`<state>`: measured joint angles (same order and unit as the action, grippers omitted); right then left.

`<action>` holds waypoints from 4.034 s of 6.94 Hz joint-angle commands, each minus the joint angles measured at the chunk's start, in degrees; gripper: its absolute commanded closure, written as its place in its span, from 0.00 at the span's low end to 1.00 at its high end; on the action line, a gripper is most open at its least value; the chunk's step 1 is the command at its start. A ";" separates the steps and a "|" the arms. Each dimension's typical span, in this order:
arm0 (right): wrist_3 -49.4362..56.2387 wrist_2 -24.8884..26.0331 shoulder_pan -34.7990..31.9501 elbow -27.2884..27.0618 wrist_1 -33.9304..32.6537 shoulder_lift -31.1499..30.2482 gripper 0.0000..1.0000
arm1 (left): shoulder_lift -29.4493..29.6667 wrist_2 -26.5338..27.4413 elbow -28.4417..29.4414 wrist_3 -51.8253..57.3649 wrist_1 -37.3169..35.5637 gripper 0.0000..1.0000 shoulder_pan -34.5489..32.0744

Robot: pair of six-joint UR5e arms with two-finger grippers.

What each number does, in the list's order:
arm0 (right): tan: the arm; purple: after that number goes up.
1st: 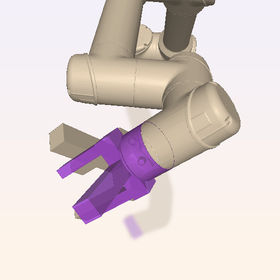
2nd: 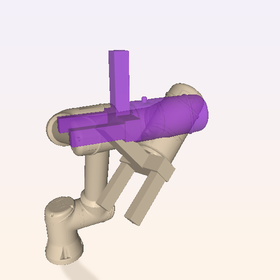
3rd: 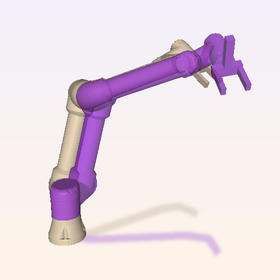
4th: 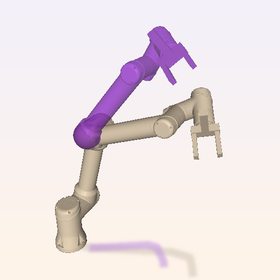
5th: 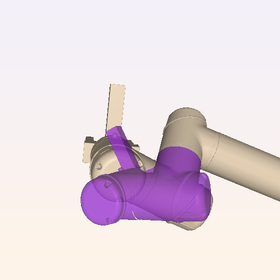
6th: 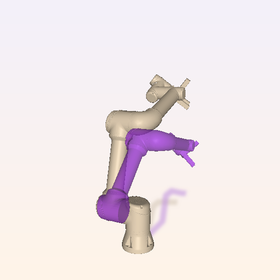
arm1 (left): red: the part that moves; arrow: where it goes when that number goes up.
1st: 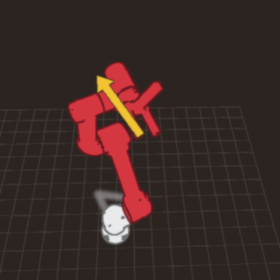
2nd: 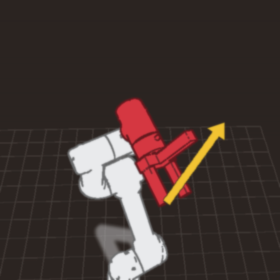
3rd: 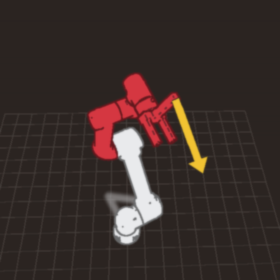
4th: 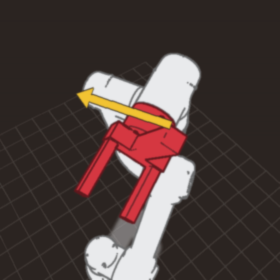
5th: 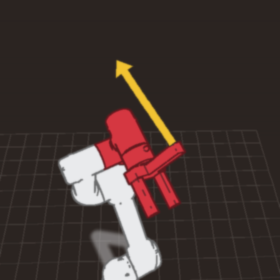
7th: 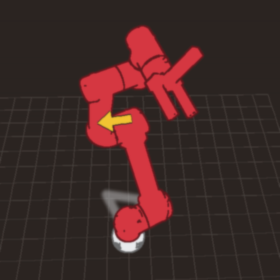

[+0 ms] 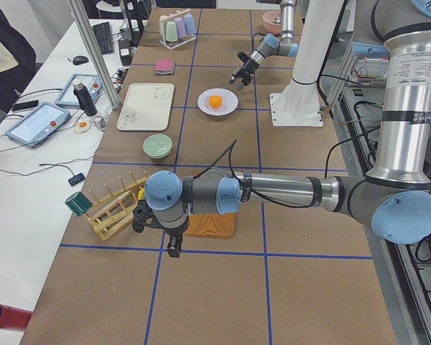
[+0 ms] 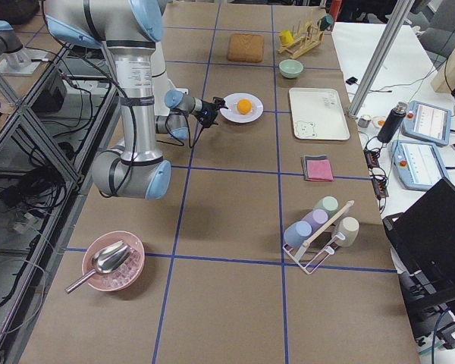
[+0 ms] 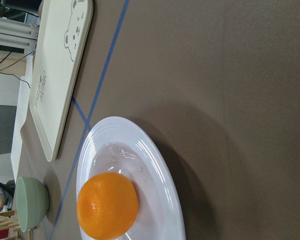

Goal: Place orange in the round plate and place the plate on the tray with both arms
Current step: 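Lower the right gripper to the plate rim nearest the robot and grip it, then slide the plate with the right gripper toward the bear tray, then release the plate on the bear tray and lift the right gripper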

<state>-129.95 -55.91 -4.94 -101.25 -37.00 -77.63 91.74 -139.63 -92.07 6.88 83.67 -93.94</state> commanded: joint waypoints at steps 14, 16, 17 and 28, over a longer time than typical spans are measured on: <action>-0.66 3.88 -11.10 7.81 5.10 10.64 1.00 | -3.15 -0.03 -3.91 -0.20 1.24 0.01 -0.11; -0.31 0.57 -18.57 14.28 -1.62 17.21 1.00 | -3.32 -0.03 -4.08 -0.11 1.24 0.01 -0.02; -0.65 -0.85 -21.74 19.37 -7.24 22.04 1.00 | -3.41 -0.03 -4.52 -0.19 1.24 0.01 -0.02; 28.61 -21.47 -29.58 19.03 -32.18 30.97 0.00 | -5.07 0.15 -7.86 -2.22 1.15 0.01 -0.02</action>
<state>-112.14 -71.53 -32.61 -74.90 -59.60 -44.63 87.23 -139.55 -99.89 4.62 84.81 -93.97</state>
